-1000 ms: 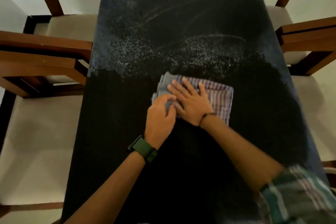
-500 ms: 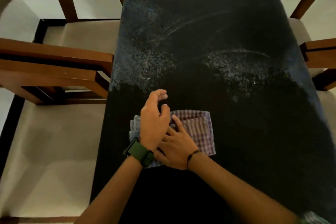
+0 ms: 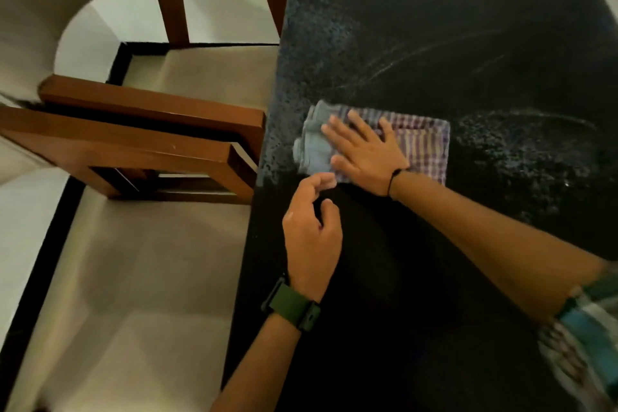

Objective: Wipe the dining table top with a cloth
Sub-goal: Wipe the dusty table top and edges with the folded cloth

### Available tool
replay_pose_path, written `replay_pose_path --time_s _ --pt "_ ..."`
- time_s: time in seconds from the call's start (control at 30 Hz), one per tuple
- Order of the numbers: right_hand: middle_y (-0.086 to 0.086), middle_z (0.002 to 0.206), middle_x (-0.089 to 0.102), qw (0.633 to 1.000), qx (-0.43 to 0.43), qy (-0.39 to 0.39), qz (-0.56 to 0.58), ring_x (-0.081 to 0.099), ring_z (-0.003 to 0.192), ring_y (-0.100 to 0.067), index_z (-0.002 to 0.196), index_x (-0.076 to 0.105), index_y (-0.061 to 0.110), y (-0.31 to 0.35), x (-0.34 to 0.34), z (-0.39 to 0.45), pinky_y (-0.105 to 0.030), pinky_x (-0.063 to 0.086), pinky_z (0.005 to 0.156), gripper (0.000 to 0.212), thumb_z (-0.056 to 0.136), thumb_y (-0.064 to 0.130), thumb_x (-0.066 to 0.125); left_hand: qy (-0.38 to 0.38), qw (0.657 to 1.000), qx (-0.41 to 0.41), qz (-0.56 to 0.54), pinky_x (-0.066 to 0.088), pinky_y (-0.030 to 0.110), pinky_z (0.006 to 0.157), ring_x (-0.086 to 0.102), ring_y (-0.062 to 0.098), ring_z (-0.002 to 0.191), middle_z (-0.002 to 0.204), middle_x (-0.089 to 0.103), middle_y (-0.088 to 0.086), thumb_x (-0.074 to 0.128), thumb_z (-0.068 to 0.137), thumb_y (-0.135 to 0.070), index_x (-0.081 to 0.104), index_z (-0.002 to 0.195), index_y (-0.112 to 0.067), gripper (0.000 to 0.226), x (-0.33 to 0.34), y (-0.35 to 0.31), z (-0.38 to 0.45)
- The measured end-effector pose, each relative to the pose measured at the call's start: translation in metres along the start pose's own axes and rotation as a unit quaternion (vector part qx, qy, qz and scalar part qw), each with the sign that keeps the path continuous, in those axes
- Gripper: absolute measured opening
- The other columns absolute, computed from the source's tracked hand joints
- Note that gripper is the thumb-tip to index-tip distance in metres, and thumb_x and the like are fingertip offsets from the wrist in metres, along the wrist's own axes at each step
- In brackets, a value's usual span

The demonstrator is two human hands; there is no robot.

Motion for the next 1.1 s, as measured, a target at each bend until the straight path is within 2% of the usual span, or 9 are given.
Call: replay_pose_path --time_s 0.13,0.2,0.27,0.37,0.5,0.67,0.87,1.0,1.1 --pt "0.002 0.157 0.008 0.977 -0.210 0.024 -0.001 -0.020 0.135 -0.020 0.148 0.018 0.025 0.071 0.010 -0.071 -0.054 -0.012 0.109 0.069 0.086 0.054 0.011 0.008 1.000 0.006 0.000 0.046 0.016 0.088 0.056 0.002 0.100 0.105 0.059 -0.009 0.045 0.087 -0.013 0.053 0.108 -0.024 0.024 -0.007 -0.001 0.008" --pt "0.009 0.154 0.003 0.971 -0.231 0.061 0.014 -0.025 0.134 -0.015 0.148 0.017 0.027 0.072 0.011 -0.072 -0.047 -0.023 0.107 0.065 0.088 0.054 0.014 0.011 1.000 0.003 -0.007 0.044 0.009 0.084 0.056 -0.002 0.099 0.104 0.058 -0.012 0.045 0.090 -0.011 0.051 0.107 -0.028 0.025 -0.012 0.001 0.014" --pt "0.009 0.155 0.009 0.969 -0.248 0.018 -0.009 -0.017 0.138 -0.013 0.148 0.018 0.029 0.063 0.007 -0.048 -0.048 -0.015 0.111 0.063 0.090 0.055 0.014 -0.002 1.000 0.002 -0.019 0.042 0.004 0.079 0.054 -0.010 0.096 0.101 0.057 -0.016 0.044 0.087 -0.013 0.049 0.105 -0.029 0.026 -0.018 0.006 0.017" --pt "0.015 0.155 -0.003 0.986 -0.163 -0.021 -0.042 -0.009 0.143 -0.011 0.147 0.001 0.038 0.041 -0.002 0.014 -0.052 -0.003 0.112 0.066 0.085 0.059 0.002 -0.035 0.999 -0.001 -0.026 0.041 0.006 0.083 0.055 -0.008 0.098 0.105 0.060 -0.009 0.043 0.082 -0.013 0.052 0.105 -0.026 0.027 -0.023 0.016 0.015" --pt "0.015 0.157 -0.002 0.997 -0.064 -0.031 -0.008 -0.007 0.145 -0.012 0.148 0.001 0.039 0.032 -0.019 0.086 -0.055 -0.003 0.113 0.055 0.097 0.053 0.017 -0.050 0.998 -0.023 -0.028 0.043 0.017 0.090 0.056 0.001 0.104 0.104 0.060 -0.011 0.043 0.081 -0.017 0.050 0.102 -0.033 0.028 -0.025 0.025 0.010" --pt "0.007 0.158 -0.005 0.997 -0.064 -0.020 -0.037 -0.009 0.145 -0.020 0.149 0.000 0.030 0.069 -0.013 0.050 -0.056 -0.002 0.114 0.060 0.097 0.050 0.022 -0.063 0.997 -0.018 -0.043 0.044 0.014 0.088 0.056 0.001 0.101 0.106 0.061 -0.006 0.045 0.083 -0.012 0.051 0.103 -0.029 0.027 -0.031 0.018 0.010" --pt "-0.009 0.137 0.051 0.970 -0.238 0.016 -0.048 0.044 0.129 -0.032 0.136 0.045 0.019 0.126 0.021 -0.046 -0.062 0.034 0.102 0.065 0.083 0.047 0.020 -0.048 0.998 -0.031 -0.022 0.046 0.026 0.095 0.053 0.001 0.104 0.107 0.056 -0.012 0.043 0.090 -0.007 0.047 0.106 -0.032 0.030 -0.039 0.007 0.022" --pt "0.001 0.157 0.014 0.971 -0.230 0.021 -0.062 0.004 0.145 -0.021 0.148 0.018 0.027 0.108 0.002 -0.004 -0.053 0.002 0.115 0.070 0.085 0.056 0.009 -0.066 0.998 -0.016 0.010 0.049 0.028 0.090 0.057 0.006 0.101 0.110 0.060 -0.006 0.045 0.087 -0.014 0.050 0.106 -0.035 0.029 -0.047 0.013 0.031" --pt "0.007 0.158 -0.002 0.990 -0.133 -0.026 -0.037 -0.008 0.145 -0.014 0.150 -0.001 0.028 0.079 -0.014 0.058 -0.049 -0.004 0.115 0.064 0.093 0.054 0.011 -0.083 0.996 -0.029 -0.031 0.047 0.016 0.087 0.058 0.005 0.099 0.105 0.061 -0.005 0.048 0.087 -0.002 0.054 0.105 -0.023 0.029 -0.050 0.017 0.024"
Point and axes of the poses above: each hand's wrist, its own z-axis towards the middle knuckle, its own x-axis out of the palm, y = z × x, the point moved 4 cm from there along z, towards the middle knuckle
